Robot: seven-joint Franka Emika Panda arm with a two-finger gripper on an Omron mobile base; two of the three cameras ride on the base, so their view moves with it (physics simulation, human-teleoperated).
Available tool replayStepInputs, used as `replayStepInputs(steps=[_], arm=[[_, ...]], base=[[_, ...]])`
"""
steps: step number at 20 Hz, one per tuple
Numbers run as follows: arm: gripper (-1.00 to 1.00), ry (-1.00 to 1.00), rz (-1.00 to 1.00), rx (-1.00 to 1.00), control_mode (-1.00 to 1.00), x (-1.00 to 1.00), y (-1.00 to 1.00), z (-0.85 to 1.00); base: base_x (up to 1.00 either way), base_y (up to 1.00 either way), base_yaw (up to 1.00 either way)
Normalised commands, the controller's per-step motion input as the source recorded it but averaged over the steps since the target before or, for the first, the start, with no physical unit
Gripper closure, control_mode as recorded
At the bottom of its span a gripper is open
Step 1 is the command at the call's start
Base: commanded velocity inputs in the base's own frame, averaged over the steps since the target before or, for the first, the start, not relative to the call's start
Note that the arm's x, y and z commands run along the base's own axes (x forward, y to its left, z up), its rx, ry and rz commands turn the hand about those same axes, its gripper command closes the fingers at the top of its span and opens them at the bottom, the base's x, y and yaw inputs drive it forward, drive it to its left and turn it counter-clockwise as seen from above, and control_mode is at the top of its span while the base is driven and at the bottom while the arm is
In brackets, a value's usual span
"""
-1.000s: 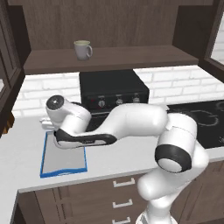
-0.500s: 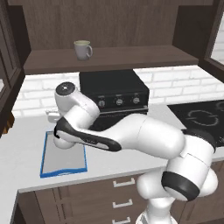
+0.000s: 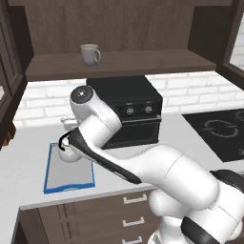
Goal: Pick the kettle from the counter and place it on the tray. Then pick the mug from the cabinet and place it on the tray. Then close the cabinet doors.
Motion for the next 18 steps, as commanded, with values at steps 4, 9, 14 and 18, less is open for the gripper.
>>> replayStepInputs(steps=[4, 9, 14, 18], arm=[[-1.00, 0.00, 0.11, -0.03, -1.00, -0.24, -0.38, 0.46], [-1.00, 0.01, 0.15, 0.00, -1.00, -0.15, -0.42, 0.52], [-1.00, -0.09, 0.12, -0.01, -1.00, -0.06, -0.41, 0.45], [-1.00, -0.24, 0.00, -0.01, -1.00, 0.01, -0.26, 0.51]], base=[[0.00, 0.00, 0.00], [0.00, 0.00, 0.00], [0.00, 0.00, 0.00], [0.00, 0.00, 0.00]])
